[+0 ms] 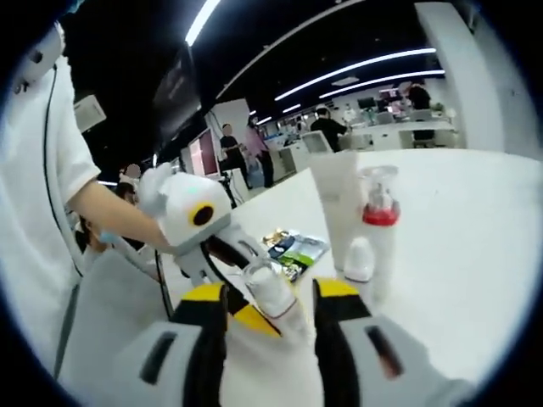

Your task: Arrange the skincare products in the storage area until every visible bottle or jar stands upright without overlapping.

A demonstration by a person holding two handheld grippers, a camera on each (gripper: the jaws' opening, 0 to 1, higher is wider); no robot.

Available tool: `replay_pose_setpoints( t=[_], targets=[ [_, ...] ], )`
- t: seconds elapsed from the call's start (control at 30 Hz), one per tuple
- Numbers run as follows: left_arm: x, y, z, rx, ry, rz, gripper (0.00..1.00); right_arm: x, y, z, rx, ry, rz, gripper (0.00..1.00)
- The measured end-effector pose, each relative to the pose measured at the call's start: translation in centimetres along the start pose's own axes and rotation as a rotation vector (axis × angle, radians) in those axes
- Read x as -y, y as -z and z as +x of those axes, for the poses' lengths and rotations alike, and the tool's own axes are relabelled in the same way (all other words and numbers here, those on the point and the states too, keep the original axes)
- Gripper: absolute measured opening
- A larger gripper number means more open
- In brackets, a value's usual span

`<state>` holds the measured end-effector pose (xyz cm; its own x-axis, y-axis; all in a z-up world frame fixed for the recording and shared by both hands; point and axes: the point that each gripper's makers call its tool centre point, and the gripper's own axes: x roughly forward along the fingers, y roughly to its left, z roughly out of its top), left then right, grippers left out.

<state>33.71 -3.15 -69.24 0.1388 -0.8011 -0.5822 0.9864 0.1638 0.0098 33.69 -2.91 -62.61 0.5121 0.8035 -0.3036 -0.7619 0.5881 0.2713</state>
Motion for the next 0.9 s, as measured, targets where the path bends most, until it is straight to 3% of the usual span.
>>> replay_pose_setpoints(
  t=[0.63, 0.9],
  targets=[
    [-1.1, 0.7, 0.8, 0.009, 0.001, -0.028, 0.16, 1.8, 0.9, -1.6, -0.006, 0.078, 0.037, 0.52],
    [-2.4, 0.7, 1.2, 0.024, -0.005, -0.030, 0.16, 2.6, 1.2, -2.6, -0.002, 0.122, 0.051, 0.57]
  ],
)
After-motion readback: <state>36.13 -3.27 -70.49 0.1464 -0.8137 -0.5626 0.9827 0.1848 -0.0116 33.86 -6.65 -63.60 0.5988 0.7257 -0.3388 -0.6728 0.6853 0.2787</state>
